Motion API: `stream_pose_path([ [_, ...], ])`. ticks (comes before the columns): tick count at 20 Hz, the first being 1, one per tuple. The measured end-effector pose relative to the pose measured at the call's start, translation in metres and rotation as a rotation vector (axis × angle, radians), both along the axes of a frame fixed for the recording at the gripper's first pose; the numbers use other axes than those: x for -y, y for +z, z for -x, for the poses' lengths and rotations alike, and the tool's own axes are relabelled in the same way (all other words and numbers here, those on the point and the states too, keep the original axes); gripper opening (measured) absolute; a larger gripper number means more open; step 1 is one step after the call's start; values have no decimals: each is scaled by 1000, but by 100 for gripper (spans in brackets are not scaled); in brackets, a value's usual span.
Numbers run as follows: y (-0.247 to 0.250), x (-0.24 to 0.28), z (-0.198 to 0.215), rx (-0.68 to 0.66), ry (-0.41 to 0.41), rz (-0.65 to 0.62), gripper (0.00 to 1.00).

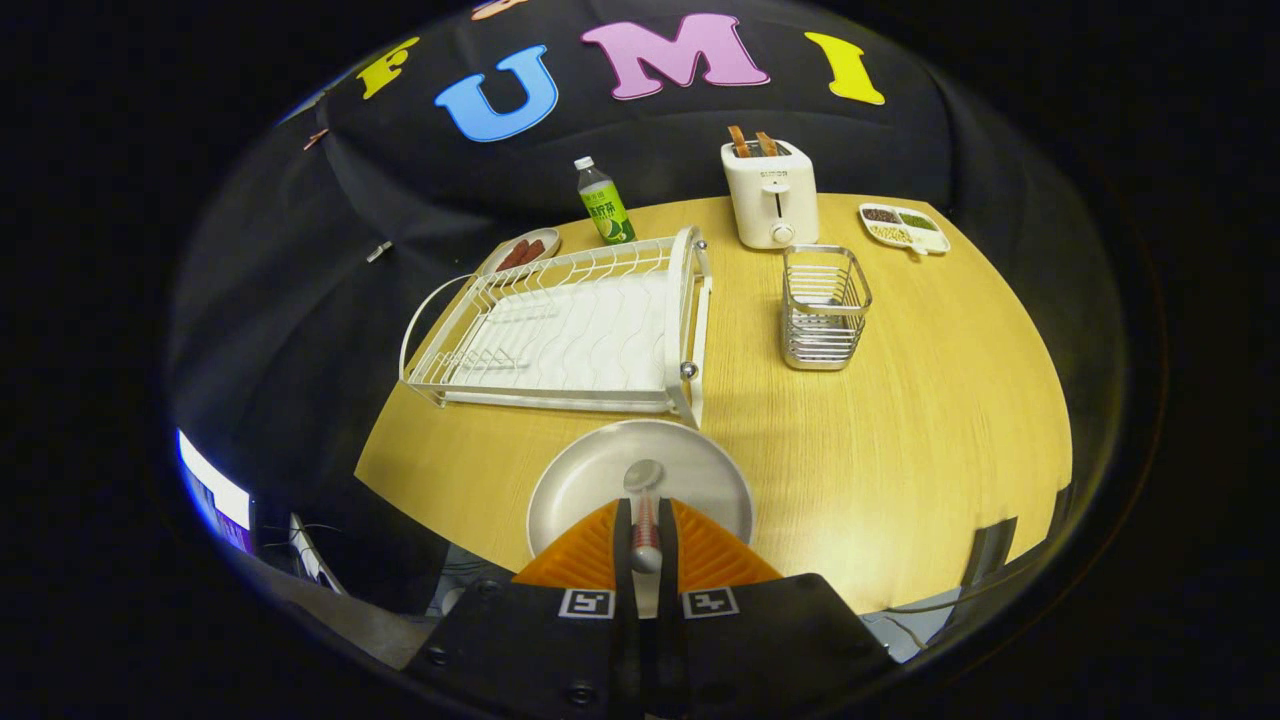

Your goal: Take the plate from the dish rack, then take the spoon from the basket and place it into the plate.

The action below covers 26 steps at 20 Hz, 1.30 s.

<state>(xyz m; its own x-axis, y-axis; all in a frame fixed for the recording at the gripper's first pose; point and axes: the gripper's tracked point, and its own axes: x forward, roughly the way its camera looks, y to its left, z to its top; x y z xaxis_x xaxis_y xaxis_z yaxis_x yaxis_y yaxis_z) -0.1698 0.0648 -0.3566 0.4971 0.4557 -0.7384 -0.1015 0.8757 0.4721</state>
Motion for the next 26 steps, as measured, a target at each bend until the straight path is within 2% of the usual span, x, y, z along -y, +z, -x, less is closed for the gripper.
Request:
stream_pose_path([
  [6, -6, -7, -4, -20, 7, -3, 12],
  [10, -23, -1, 2, -62, 5, 77, 17],
  [12, -27, 3, 5, -69, 7, 109, 25],
  [15, -31, 8, 2, -69, 0, 138, 82],
  [16, -31, 11, 2, -67, -1, 148, 88],
  [19, -28, 15, -2, -46, 1, 169, 99],
  [26, 32, 24, -42, 108, -3, 197, 99],
])
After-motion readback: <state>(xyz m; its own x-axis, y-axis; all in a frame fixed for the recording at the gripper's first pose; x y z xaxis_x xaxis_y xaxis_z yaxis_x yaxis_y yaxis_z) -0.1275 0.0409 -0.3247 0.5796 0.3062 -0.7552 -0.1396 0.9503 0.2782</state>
